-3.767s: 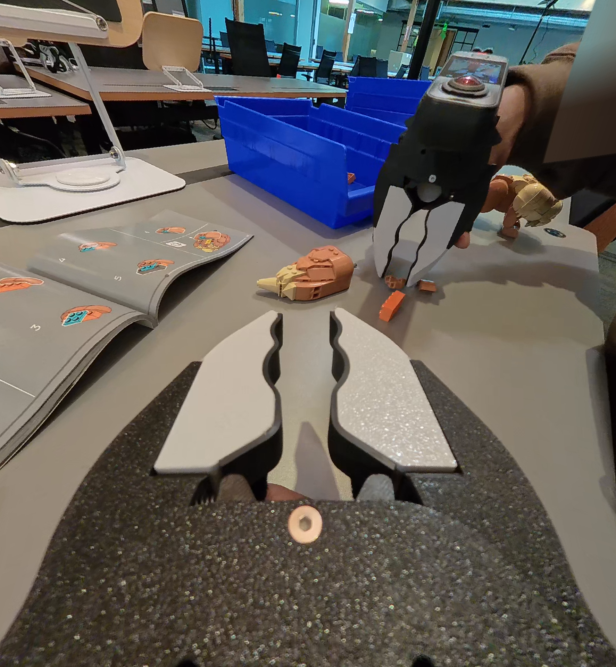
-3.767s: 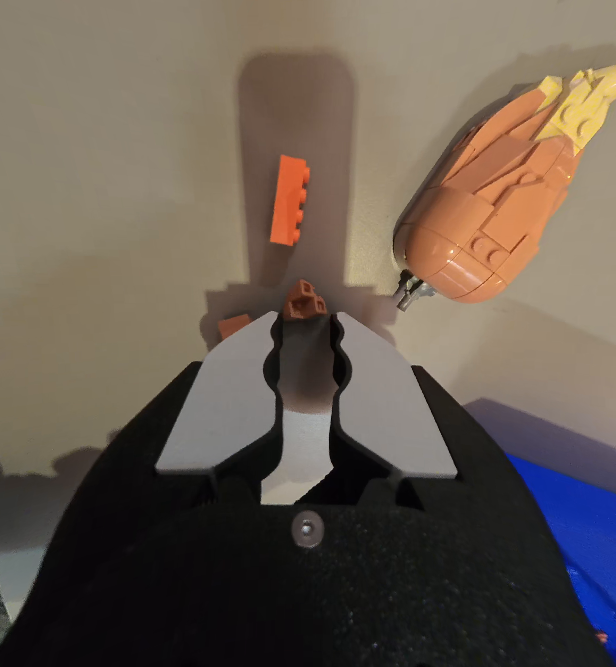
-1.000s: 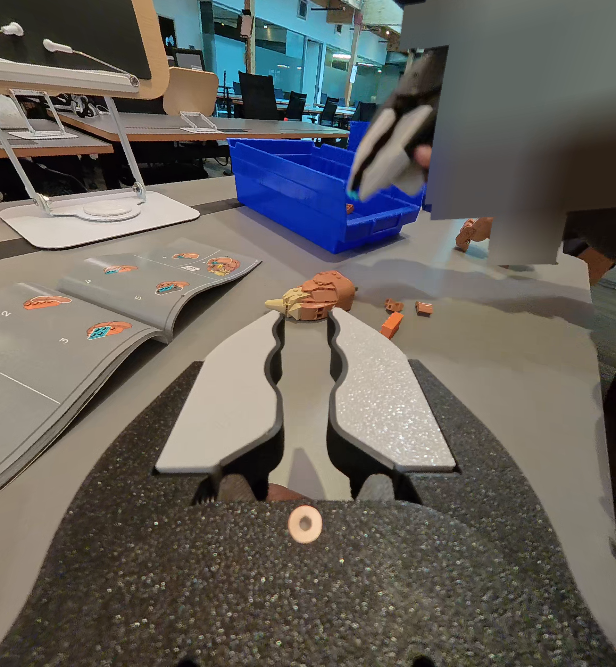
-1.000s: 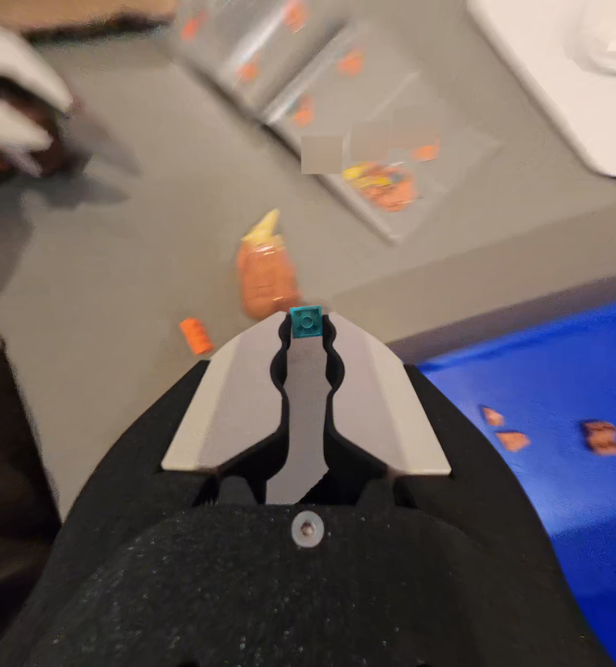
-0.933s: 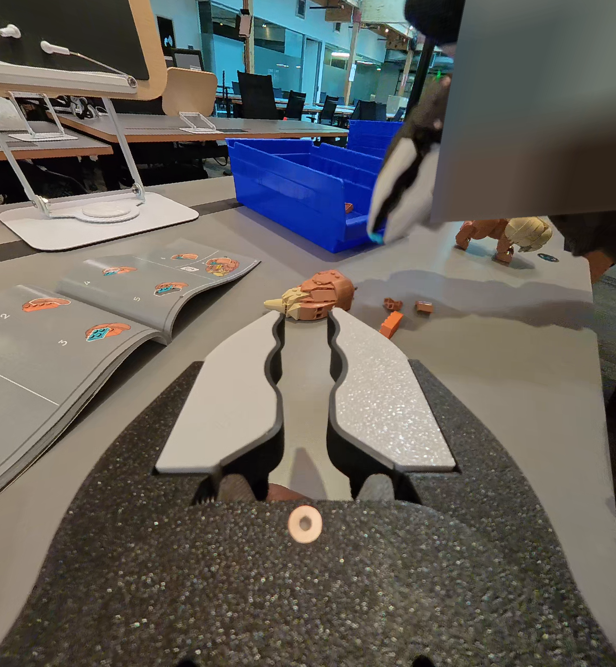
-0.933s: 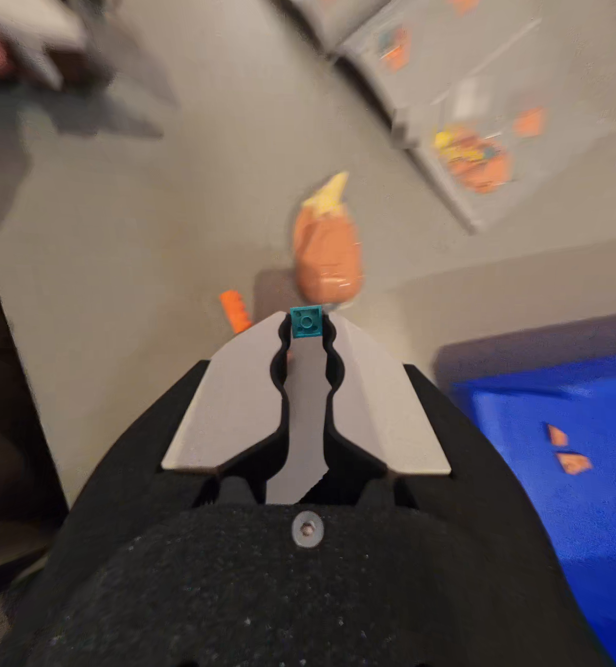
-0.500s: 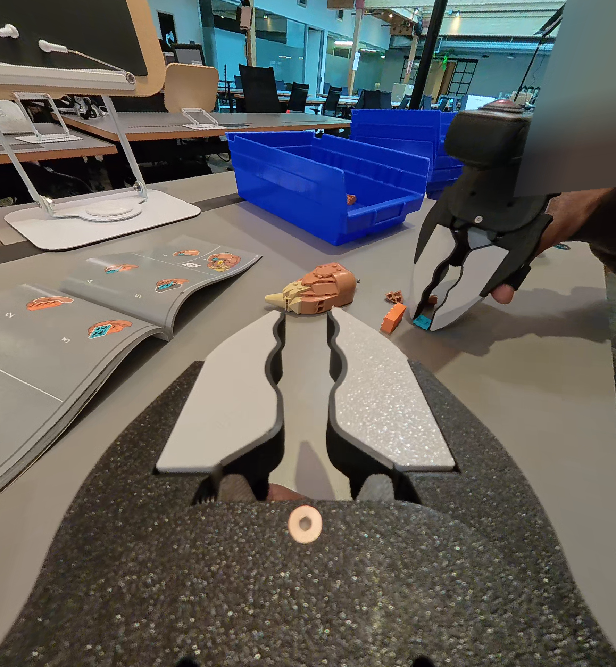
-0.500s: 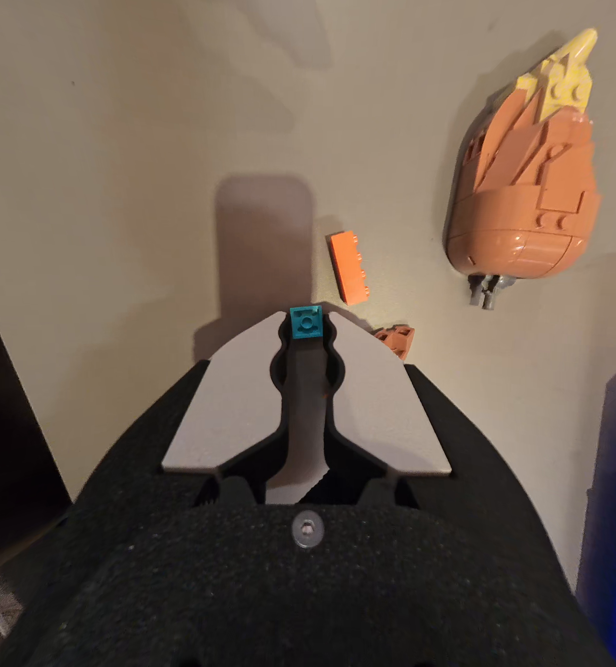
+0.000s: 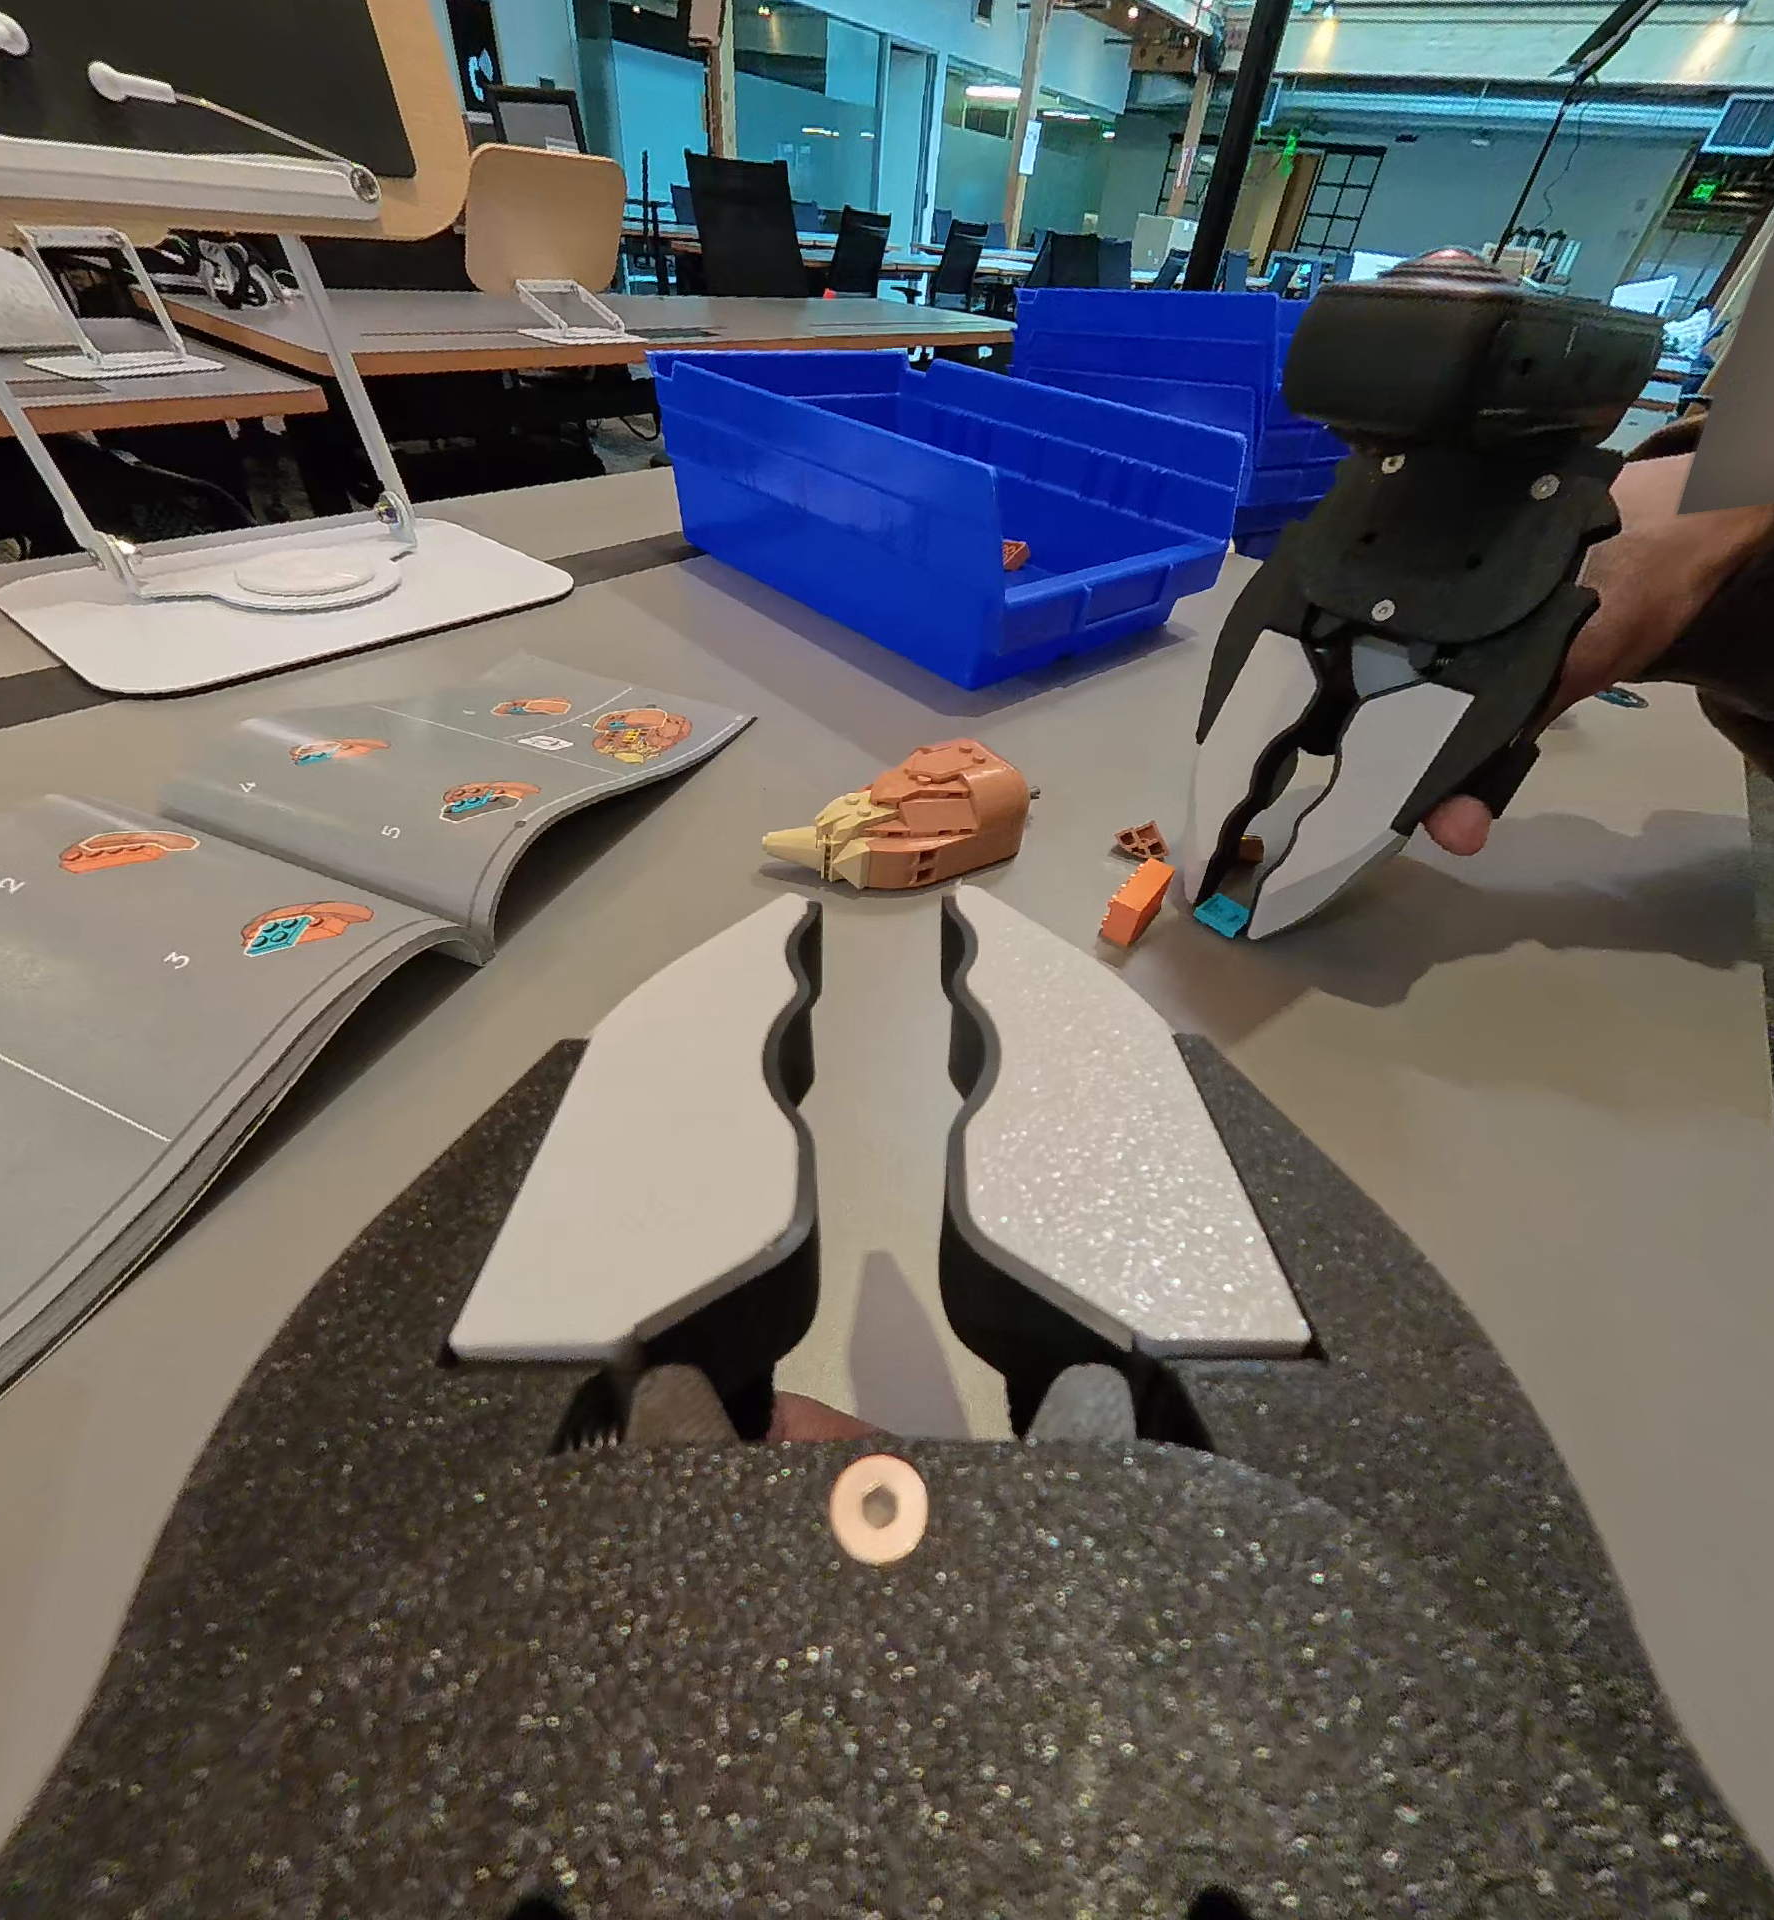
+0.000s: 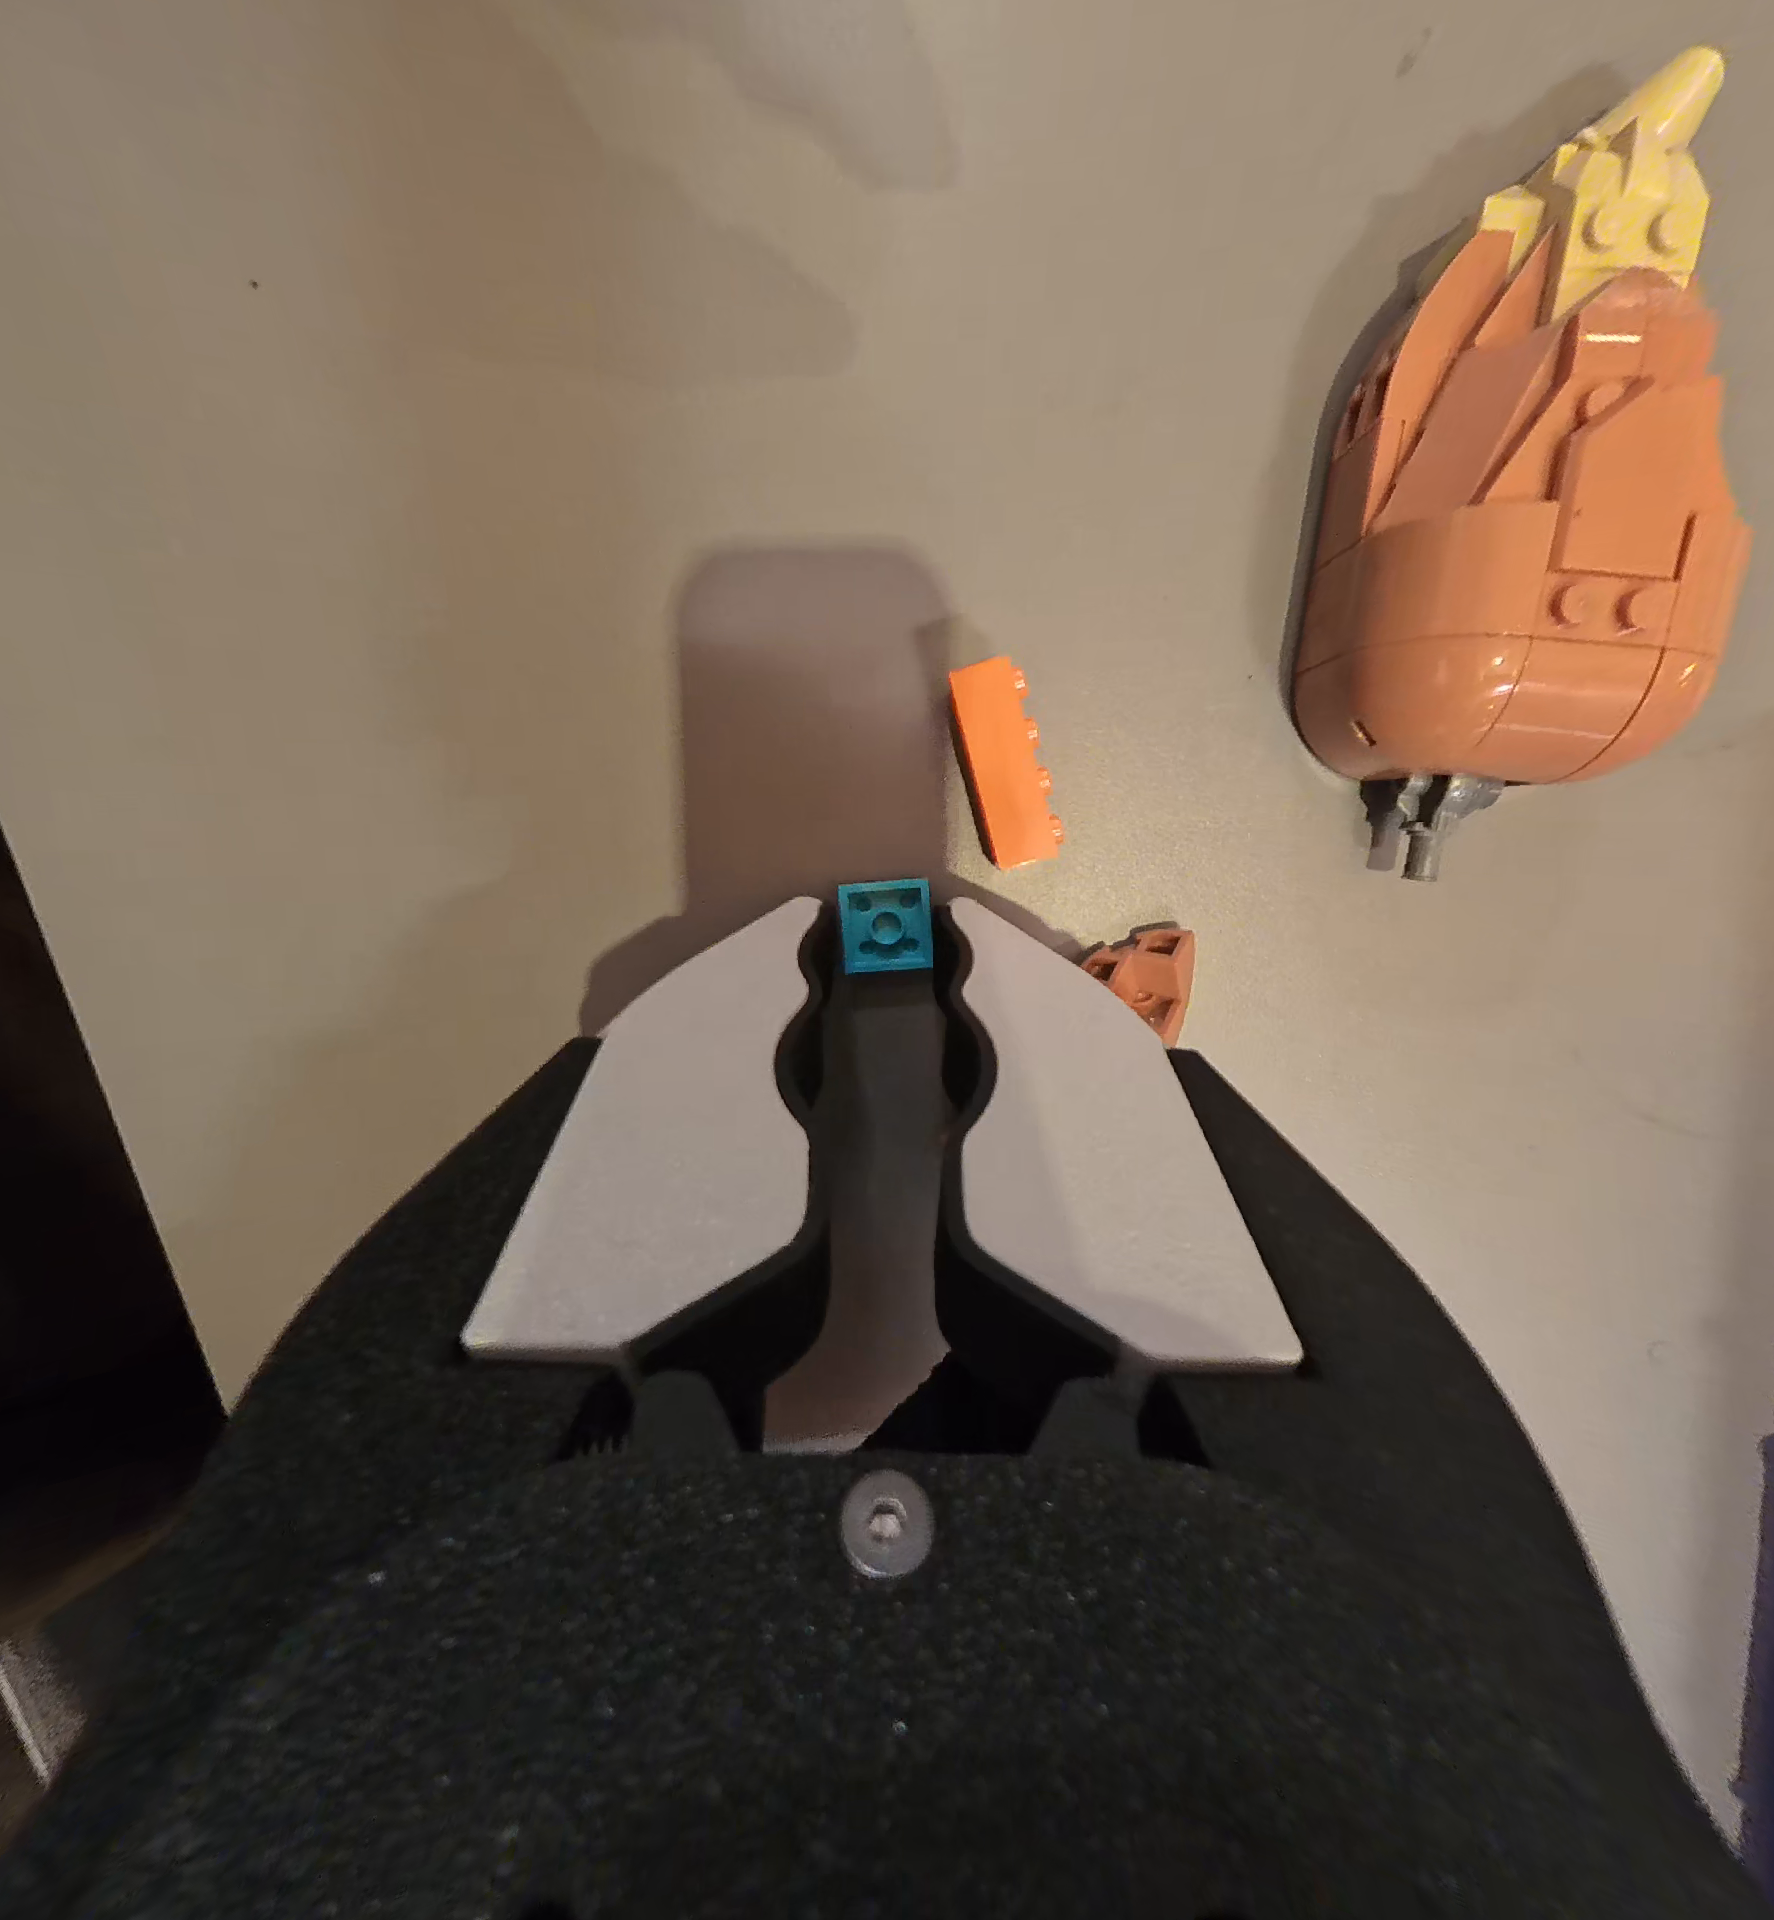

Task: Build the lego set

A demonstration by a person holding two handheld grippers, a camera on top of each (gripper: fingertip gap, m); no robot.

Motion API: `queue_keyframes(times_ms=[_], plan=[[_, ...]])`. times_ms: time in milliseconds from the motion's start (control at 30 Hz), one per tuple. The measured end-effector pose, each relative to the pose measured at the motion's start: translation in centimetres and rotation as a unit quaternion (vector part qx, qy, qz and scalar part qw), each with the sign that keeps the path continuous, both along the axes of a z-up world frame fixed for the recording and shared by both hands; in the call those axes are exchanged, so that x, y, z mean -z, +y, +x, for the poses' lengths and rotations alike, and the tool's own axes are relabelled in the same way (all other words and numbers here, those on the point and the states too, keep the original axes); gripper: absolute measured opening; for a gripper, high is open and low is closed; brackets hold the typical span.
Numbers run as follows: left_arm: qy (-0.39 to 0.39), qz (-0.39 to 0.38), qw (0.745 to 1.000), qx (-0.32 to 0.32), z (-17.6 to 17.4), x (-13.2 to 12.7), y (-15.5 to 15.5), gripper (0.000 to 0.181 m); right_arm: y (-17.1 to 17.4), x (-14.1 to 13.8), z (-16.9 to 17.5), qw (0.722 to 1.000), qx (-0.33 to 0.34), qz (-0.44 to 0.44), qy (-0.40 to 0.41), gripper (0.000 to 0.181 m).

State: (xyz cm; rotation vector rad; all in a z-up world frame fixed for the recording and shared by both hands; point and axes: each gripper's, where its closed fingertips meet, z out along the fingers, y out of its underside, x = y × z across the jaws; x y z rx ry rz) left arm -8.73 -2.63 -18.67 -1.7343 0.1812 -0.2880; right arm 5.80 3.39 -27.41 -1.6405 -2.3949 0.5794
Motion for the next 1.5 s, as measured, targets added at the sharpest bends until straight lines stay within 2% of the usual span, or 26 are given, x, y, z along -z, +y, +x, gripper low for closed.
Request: queue_keyframes(times_ms=[267, 400, 500, 600, 700, 867, 1033, 1133, 1333, 1500], plan=[[-0.003, -0.002, 1.0, 0.0, 0.0, 0.1, 0.1, 0.022, 0.0, -0.5, -0.2, 1.0, 0.003, -0.009, 0.017, 0.03], [-0.007, -0.003, 1.0, -0.001, -0.1, 0.1, 0.1, 0.021, 0.6, -2.4, -0.1, 0.999, 0.009, -0.022, 0.04, 0.03], [-0.01, -0.002, 1.0, -0.001, -0.2, 0.1, 0.1, 0.022, 2.2, -4.7, 0.4, 0.997, 0.023, -0.028, 0.062, 0.03], [-0.015, -0.002, 1.0, -0.001, -0.2, 0.0, 0.1, 0.021, 6.1, -7.3, 1.5, 0.995, 0.053, -0.001, 0.082, 0.03], [-0.019, -0.001, 1.0, 0.0, -0.2, 0.0, 0.3, 0.021, 12.1, -9.3, 3.3, 0.99, 0.094, 0.055, 0.084, 0.029], [-0.024, 0.006, 1.0, -0.002, -0.5, -0.2, 0.5, 0.021, 20.9, -11.2, 5.4, 0.983, 0.119, 0.123, 0.072, 0.027], [-0.041, 0.016, 0.999, -0.01, -1.2, -0.5, 0.8, 0.021, 24.7, -10.1, 4.2, 0.988, 0.061, 0.137, 0.032, 0.028], [-0.047, 0.023, 0.999, -0.015, -1.7, -0.7, 1.0, 0.021, 26.8, -8.5, 3.3, 0.982, 0.011, 0.186, -0.014, 0.028], [-0.067, 0.036, 0.997, -0.025, -2.6, -1.1, 1.2, 0.021, 35.2, -8.5, 4.6, 0.953, 0.014, 0.289, -0.094, 0.027], [-0.073, 0.031, 0.997, -0.024, -2.9, -1.0, 1.7, 0.022, 37.0, -7.3, 5.3, 0.957, 0.004, 0.265, -0.117, 0.027]])
